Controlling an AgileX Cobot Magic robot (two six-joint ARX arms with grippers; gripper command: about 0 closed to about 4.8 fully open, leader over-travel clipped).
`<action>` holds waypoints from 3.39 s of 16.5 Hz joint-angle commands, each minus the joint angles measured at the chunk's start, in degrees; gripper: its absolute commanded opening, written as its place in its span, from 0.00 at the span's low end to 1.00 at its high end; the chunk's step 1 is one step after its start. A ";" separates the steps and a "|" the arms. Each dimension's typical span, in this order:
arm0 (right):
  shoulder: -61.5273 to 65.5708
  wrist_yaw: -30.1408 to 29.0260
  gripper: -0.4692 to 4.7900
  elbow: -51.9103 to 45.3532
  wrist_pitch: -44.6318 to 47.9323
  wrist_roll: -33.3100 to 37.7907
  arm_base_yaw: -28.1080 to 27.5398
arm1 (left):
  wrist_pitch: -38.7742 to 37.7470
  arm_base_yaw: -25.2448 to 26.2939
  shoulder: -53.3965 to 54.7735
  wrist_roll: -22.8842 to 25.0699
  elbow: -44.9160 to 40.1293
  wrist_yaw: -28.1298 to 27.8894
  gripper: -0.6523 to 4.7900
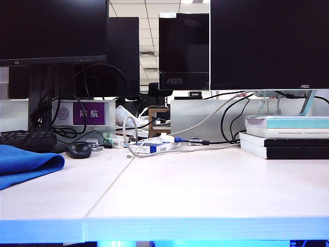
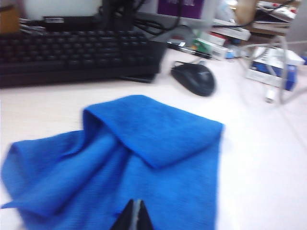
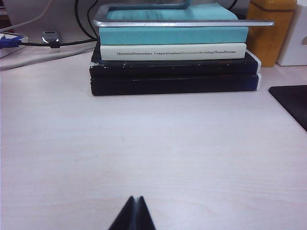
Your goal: Wipe the table from left to right using the rag.
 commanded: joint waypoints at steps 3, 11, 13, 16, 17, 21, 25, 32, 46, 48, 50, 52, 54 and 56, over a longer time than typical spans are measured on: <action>-0.07 -0.92 0.09 -0.37 0.11 -0.33 0.00 | -0.17 -0.11 -0.11 0.00 -0.24 2.60 0.11; -0.07 -6.40 0.09 -0.37 0.46 -0.22 0.24 | -0.44 -0.11 -0.11 -0.20 -0.24 2.40 0.11; -0.07 -6.45 0.09 -0.35 1.16 0.28 0.24 | -0.42 -0.11 -0.11 -0.20 -0.22 2.40 0.11; -0.07 -6.27 0.09 1.75 7.63 0.31 0.24 | 3.50 -0.11 -0.11 -2.80 0.59 0.17 0.11; -0.07 -5.81 0.09 3.50 8.31 0.31 0.24 | 3.48 -0.09 -0.11 -4.31 2.69 -0.83 0.11; 0.20 -5.35 0.09 9.64 8.39 1.77 0.22 | 2.97 -0.07 1.81 -6.19 12.57 -6.36 0.11; 4.57 -3.26 0.09 17.44 8.41 3.04 0.15 | 2.97 -0.02 14.60 -5.92 24.87 -10.01 0.11; 25.99 -7.85 0.09 44.83 3.78 4.61 0.24 | -20.85 -0.07 45.09 -4.85 60.17 -0.52 0.11; 56.37 -31.67 0.09 77.42 -16.22 -0.61 28.24 | -39.10 -0.17 65.94 -1.18 68.91 7.56 0.11; 57.20 -25.88 0.09 77.40 -18.49 -0.61 35.65 | -39.08 -0.17 68.32 -0.72 68.89 7.56 0.11; 58.90 -22.45 0.09 77.35 -19.96 -0.63 42.45 | -38.51 -0.17 71.34 1.55 68.87 7.56 0.11; 60.63 -22.45 0.09 77.35 -21.07 -0.63 45.48 | -38.27 -0.17 73.46 1.84 68.87 7.56 0.11; 61.48 -22.49 0.09 77.35 -21.18 -0.63 46.60 | -37.79 -0.20 75.63 3.34 68.87 7.63 0.11; 61.79 -22.69 0.09 77.35 -20.13 -0.59 46.66 | -37.35 -0.24 79.08 4.98 68.91 8.63 0.11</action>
